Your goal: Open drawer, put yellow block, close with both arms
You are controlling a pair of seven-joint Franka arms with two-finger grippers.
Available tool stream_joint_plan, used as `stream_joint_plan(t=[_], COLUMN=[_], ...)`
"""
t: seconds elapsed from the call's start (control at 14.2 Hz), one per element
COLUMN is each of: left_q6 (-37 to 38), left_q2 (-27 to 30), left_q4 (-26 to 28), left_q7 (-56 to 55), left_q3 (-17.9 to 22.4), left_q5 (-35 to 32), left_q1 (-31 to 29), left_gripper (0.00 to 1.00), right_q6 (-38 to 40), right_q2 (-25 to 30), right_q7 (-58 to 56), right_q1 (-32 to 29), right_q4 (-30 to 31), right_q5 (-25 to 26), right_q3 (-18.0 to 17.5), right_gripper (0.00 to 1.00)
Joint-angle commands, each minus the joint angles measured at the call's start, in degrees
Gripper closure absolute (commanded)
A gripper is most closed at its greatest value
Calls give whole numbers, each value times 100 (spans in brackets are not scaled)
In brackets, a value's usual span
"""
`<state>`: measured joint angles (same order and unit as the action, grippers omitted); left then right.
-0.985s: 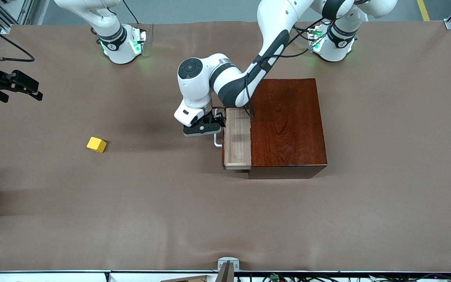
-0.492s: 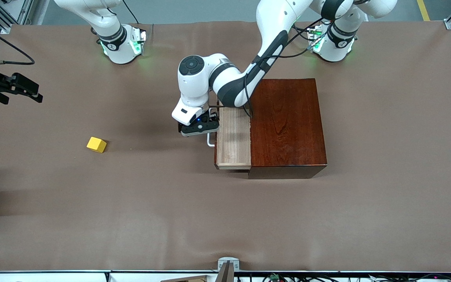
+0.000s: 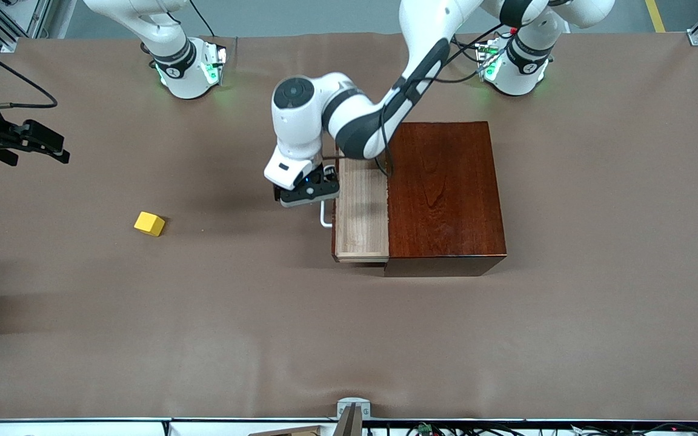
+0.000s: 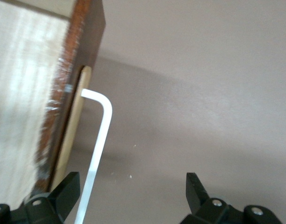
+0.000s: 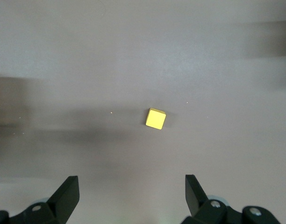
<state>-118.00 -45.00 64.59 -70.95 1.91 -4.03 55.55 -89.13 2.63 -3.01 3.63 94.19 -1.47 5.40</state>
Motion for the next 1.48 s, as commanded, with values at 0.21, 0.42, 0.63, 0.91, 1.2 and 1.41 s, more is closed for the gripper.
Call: stream_joint_plan(t=[0.21, 0.42, 0.63, 0.91, 1.2, 1.41], left_q6=[1391, 2525, 3123, 3311, 3240, 3187], left_q2=[1386, 2081, 2548, 3268, 3612, 3630], left_q4=[141, 194, 221, 991, 1389, 1416], left_q7=[176, 1177, 2704, 4138, 5272, 5951], left_q3=[433, 442, 407, 389, 363, 389], left_q5=[-123, -229, -230, -203, -11, 157], left_q1=[-236, -1043, -1861, -2661, -3627, -4069], left_gripper=[0, 0, 0, 0, 0, 0], right_q6=[115, 115, 45, -183, -474, -938], right_q2=[-60, -130, -315, -638, -1017, -1124], right_q7=[20, 20, 20, 29, 38, 230], right_q1=[6, 6, -47, -91, -258, -258], right_q4=[-102, -32, -67, -32, -23, 502], right_q5=[-2, 7, -11, -2, -11, -29], right_q3=[-4, -4, -4, 23, 23, 23], right_gripper=[0, 0, 0, 0, 0, 0])
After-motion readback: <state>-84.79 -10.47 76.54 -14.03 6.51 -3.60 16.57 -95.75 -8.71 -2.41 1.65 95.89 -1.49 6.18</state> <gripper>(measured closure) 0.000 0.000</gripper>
